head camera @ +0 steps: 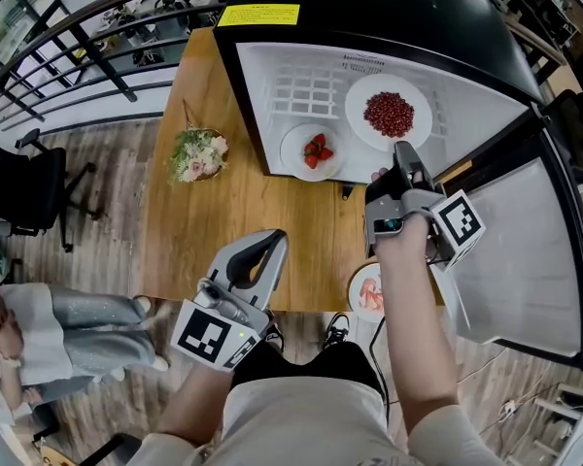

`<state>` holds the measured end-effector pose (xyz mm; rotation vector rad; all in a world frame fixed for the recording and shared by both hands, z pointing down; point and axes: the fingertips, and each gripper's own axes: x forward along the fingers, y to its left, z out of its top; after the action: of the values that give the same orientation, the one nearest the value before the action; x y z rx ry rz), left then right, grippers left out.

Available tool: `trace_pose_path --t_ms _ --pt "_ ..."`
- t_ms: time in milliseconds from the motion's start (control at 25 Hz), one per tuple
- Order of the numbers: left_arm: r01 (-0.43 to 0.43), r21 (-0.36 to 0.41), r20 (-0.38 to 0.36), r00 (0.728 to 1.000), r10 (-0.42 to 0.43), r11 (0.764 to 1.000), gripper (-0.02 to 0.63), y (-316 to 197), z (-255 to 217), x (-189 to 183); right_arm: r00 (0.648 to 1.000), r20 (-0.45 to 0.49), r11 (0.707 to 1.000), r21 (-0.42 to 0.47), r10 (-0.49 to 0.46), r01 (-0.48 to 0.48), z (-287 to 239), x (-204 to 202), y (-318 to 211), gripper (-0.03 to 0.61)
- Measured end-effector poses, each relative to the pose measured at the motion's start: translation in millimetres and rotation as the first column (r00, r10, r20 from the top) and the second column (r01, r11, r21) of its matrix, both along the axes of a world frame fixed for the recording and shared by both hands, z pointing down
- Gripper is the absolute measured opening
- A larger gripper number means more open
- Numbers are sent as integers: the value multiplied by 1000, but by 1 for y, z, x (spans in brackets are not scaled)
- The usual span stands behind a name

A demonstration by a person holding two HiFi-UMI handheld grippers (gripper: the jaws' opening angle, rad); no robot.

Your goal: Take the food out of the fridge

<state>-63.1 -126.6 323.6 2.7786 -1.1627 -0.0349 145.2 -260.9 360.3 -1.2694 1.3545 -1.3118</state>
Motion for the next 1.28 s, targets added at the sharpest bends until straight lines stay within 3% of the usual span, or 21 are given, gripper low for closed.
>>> trace_pose_path --t_ms 400,680,840,1040,1160,1280 --pt "72 16 -1 997 -72 997 8 11 -2 -16 992 -3 991 36 -126 126 -7 -18 57 29" --pt "181 13 15 983 -181 983 8 32 4 -31 957 -35 957 25 -287 288 13 -41 97 29" --pt "242 2 18 970 -242 970 8 45 17 -48 915 -51 916 9 -401 401 36 -70 115 28" --pt "332 -26 40 943 -330 943 8 64 42 -71 832 -46 833 -4 -553 554 66 -117 141 28" --pt "375 -51 56 926 -372 926 8 73 67 -82 788 -27 788 -3 -615 615 90 -140 156 28" --pt "413 -73 72 910 -408 908 8 84 89 -88 764 16 764 -5 -645 645 114 -152 177 28"
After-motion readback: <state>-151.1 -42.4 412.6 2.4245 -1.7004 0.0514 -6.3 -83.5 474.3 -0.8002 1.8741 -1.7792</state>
